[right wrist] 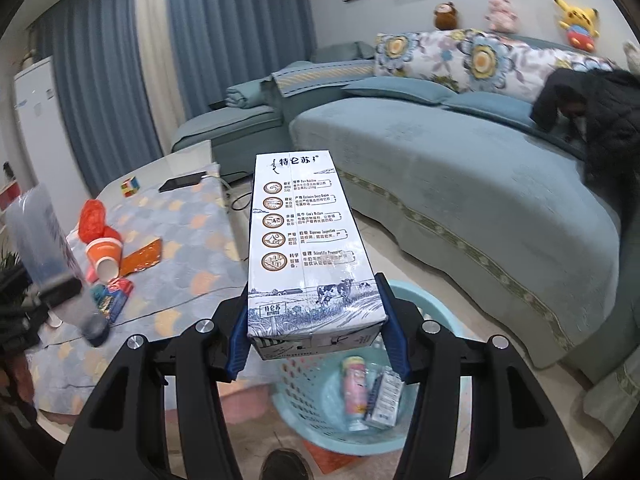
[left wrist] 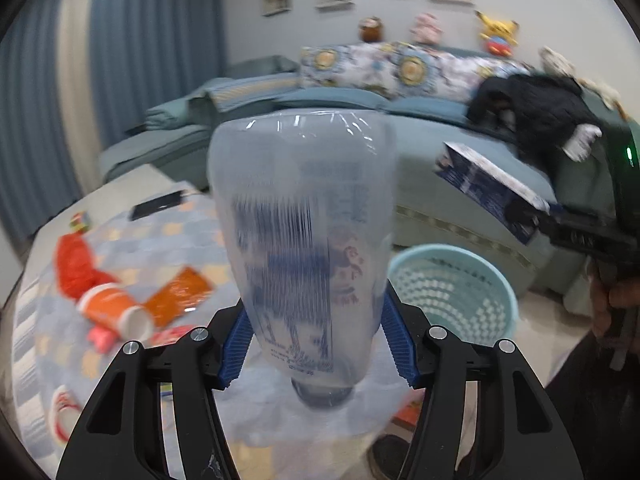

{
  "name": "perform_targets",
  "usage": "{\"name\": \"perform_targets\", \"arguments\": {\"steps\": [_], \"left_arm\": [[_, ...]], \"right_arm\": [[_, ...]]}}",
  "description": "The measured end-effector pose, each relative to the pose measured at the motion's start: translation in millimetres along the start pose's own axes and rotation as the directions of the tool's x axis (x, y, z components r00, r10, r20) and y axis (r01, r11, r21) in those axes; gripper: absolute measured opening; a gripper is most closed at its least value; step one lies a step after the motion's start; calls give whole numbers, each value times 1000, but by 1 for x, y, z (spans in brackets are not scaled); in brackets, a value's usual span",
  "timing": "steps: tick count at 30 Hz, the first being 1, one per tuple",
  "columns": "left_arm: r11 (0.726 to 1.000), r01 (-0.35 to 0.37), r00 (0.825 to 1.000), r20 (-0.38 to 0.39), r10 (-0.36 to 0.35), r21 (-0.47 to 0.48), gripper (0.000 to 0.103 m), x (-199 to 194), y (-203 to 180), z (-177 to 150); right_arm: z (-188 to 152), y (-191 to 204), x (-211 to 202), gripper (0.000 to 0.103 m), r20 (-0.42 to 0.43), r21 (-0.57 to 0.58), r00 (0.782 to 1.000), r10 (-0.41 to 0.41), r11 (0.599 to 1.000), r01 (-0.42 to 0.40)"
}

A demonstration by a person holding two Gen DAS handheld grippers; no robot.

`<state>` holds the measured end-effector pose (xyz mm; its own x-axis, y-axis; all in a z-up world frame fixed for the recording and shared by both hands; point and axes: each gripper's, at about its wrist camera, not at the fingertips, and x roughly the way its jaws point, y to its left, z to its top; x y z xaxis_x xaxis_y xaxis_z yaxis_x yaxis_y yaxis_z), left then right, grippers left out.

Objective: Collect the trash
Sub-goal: 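Carry the clear bottle and white carton to the blue basket and release both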

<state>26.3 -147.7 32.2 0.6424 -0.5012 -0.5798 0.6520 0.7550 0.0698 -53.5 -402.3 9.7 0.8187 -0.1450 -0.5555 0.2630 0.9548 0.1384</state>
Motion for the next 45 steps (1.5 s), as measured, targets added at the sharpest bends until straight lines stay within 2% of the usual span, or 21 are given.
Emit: {"name": "perform_targets", "arguments": {"steps": [3, 9, 15, 21, 24, 28, 31, 32, 37, 42, 45], "left_arm": [[999, 49, 999, -16, -49, 13, 56, 20, -23, 0], [989, 138, 990, -37, -140, -53, 56, 58, -57, 21], [979, 197, 979, -43, -199, -50, 56, 76, -87, 42], [974, 224, 972, -60, -226, -30, 56, 88, -109, 49], [975, 222, 971, -90, -223, -21, 57, 98, -113, 47], [967, 244, 960, -121, -252, -76, 57, 108, -102, 46], [953, 277, 949, -118, -291, -120, 64, 111, -93, 50], [952, 278, 950, -113, -292, -125, 67, 110, -90, 51], [950, 285, 951, -84, -296, -124, 68, 95, -82, 59], [967, 241, 966, -81, -248, -87, 69, 76, -68, 52], [984, 172, 979, -101, -175, -38, 70, 65, -51, 40]], "right_arm": [[-1, -18, -2, 51, -2, 31, 1000, -15, 999, 15], [-9, -45, 8, 51, -55, 75, 997, -57, 995, 61], [-16, -58, 16, 51, -85, 62, 989, -120, 990, 125], [-23, -73, 20, 52, -125, 88, 983, -132, 986, 144], [-26, -78, 22, 52, -149, 91, 980, -134, 985, 148], [-27, -81, 20, 52, -150, 89, 979, -138, 984, 153], [-25, -83, 19, 52, -145, 107, 981, -130, 983, 146], [-25, -84, 18, 52, -144, 110, 981, -128, 983, 145], [-21, -81, 14, 52, -125, 115, 984, -128, 983, 143], [-18, -74, 14, 52, -118, 106, 985, -127, 985, 140], [-14, -67, 14, 52, -109, 94, 987, -121, 987, 132]]}}
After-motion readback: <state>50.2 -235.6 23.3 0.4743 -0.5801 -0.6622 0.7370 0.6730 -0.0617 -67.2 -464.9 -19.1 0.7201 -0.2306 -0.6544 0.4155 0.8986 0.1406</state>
